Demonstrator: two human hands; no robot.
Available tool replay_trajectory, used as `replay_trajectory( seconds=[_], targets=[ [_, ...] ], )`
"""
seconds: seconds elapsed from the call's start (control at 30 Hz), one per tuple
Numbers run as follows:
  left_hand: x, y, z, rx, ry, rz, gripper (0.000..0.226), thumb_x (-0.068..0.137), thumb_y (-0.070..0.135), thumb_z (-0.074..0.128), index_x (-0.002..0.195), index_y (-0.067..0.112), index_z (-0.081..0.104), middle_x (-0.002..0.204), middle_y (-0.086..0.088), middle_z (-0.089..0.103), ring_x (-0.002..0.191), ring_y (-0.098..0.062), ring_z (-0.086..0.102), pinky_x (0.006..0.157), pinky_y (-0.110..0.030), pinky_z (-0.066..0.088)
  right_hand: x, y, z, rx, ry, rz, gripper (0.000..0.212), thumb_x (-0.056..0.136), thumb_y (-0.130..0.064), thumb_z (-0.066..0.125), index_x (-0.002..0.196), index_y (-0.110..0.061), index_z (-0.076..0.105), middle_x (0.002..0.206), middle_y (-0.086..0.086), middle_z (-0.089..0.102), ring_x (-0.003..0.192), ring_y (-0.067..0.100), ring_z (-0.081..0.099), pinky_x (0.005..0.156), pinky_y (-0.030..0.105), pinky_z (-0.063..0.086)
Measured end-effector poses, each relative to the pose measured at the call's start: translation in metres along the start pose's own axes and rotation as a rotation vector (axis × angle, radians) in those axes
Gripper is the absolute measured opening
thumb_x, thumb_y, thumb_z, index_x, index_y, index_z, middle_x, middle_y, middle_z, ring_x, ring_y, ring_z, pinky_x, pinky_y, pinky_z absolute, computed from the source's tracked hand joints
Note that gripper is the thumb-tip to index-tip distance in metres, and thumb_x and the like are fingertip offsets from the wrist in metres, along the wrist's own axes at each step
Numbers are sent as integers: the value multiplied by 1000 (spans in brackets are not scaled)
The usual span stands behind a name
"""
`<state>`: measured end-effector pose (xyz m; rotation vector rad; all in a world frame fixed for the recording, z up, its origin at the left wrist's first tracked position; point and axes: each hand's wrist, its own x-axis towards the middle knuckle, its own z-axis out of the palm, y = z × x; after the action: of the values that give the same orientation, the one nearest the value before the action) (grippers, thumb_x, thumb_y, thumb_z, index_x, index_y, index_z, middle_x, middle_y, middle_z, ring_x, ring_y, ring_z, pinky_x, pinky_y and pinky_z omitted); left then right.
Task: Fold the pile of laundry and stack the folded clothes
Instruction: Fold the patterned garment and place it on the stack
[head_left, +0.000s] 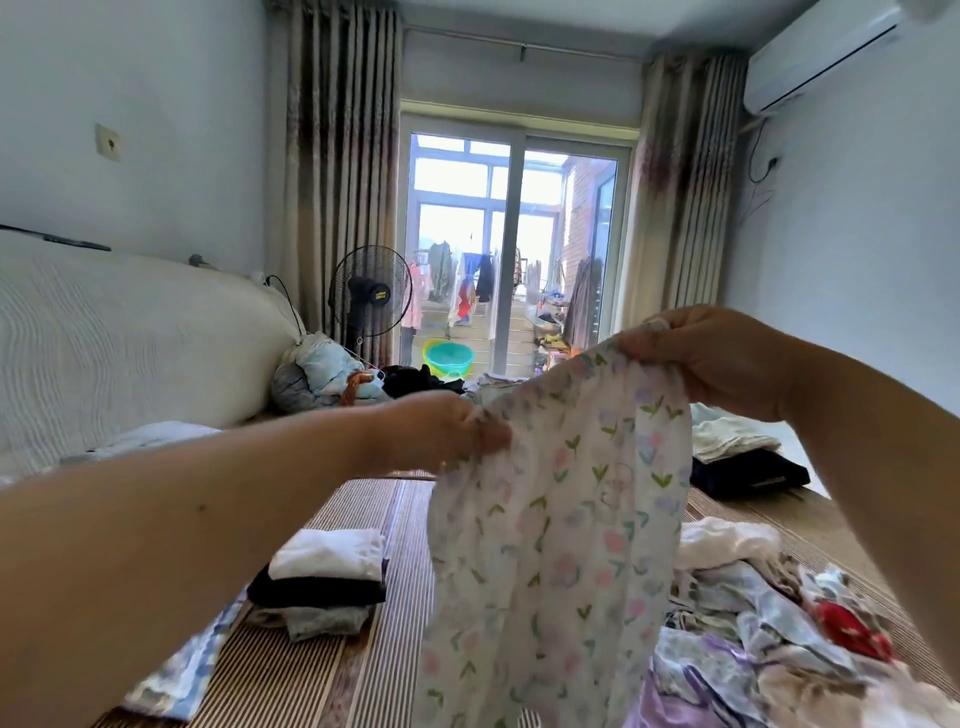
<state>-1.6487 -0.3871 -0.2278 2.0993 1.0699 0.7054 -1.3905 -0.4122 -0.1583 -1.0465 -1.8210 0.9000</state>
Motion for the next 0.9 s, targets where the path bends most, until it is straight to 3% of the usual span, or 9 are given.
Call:
replay_trajectory(
  seconds=[0.1, 0.23, 0.33, 0.4, 0.57, 0.63, 0.7, 0.77, 0.9],
  targets=[
    [9, 25, -34, -12, 93, -9, 50, 78, 50, 59, 86, 1, 69, 87, -13, 71, 73, -22, 66, 74, -31, 54, 16, 6, -13, -77, 112, 81, 16, 93, -19, 58, 87, -8, 68, 78, 7, 72, 69, 19, 68, 65, 32, 59],
    [37, 69, -73, 304, 370, -46, 26, 90, 41, 61, 92, 17, 72, 86, -6, 72, 71, -16, 66, 70, -27, 57, 47, -8, -18, -101, 266, 61, 15, 94, -17, 59, 92, -6, 68, 82, 12, 70, 63, 20, 68, 52, 26, 55],
    [56, 99, -95, 445, 524, -36, 33, 91, 40, 61, 101, 11, 72, 87, -5, 69, 73, -15, 63, 65, -25, 53, 73, -26, -19, -159, 396, 6, 20, 94, -18, 59, 106, -4, 66, 86, 6, 67, 68, 16, 63, 59, 26, 55],
    [67, 110, -105, 559, 580, -50, 39, 91, 40, 61, 105, 5, 70, 94, -10, 70, 84, -21, 65, 74, -30, 54, 90, -36, -19, -227, 451, -2, 25, 93, -19, 59, 111, -2, 64, 80, 1, 60, 64, 11, 55, 61, 23, 48],
    [97, 116, -113, 585, 664, -136, 20, 84, 25, 66, 90, 6, 67, 77, -8, 62, 62, -21, 58, 60, -25, 49, 121, -44, -12, -235, 543, 28, 10, 87, -17, 62, 80, -10, 59, 82, 7, 61, 82, 23, 60, 81, 39, 55],
    [103, 112, -112, 524, 597, -155, 23, 84, 28, 70, 91, 6, 67, 81, -13, 66, 64, -23, 57, 62, -28, 52, 131, -41, -4, -184, 553, 32, 12, 87, -16, 62, 87, -4, 63, 94, 16, 69, 87, 30, 68, 83, 48, 57],
    [103, 105, -114, 556, 493, -163, 34, 86, 32, 69, 104, 3, 70, 90, -14, 69, 69, -22, 58, 69, -31, 56, 136, -35, 1, -172, 528, 33, 15, 88, -15, 62, 92, -2, 65, 98, 20, 70, 88, 34, 69, 81, 52, 57],
    [96, 98, -119, 654, 435, -145, 27, 92, 25, 63, 112, 8, 69, 94, -10, 69, 74, -22, 61, 72, -31, 55, 130, -32, -4, -224, 434, 13, 12, 91, -20, 61, 86, -9, 64, 91, 11, 69, 86, 28, 68, 84, 45, 57],
    [78, 84, -134, 739, 405, -41, 19, 92, 17, 59, 109, 16, 69, 98, -4, 66, 99, -24, 61, 85, -33, 47, 105, -31, -22, -149, -5, -119, 24, 97, -26, 50, 99, -7, 65, 91, 7, 70, 88, 24, 69, 77, 34, 57]
  ],
)
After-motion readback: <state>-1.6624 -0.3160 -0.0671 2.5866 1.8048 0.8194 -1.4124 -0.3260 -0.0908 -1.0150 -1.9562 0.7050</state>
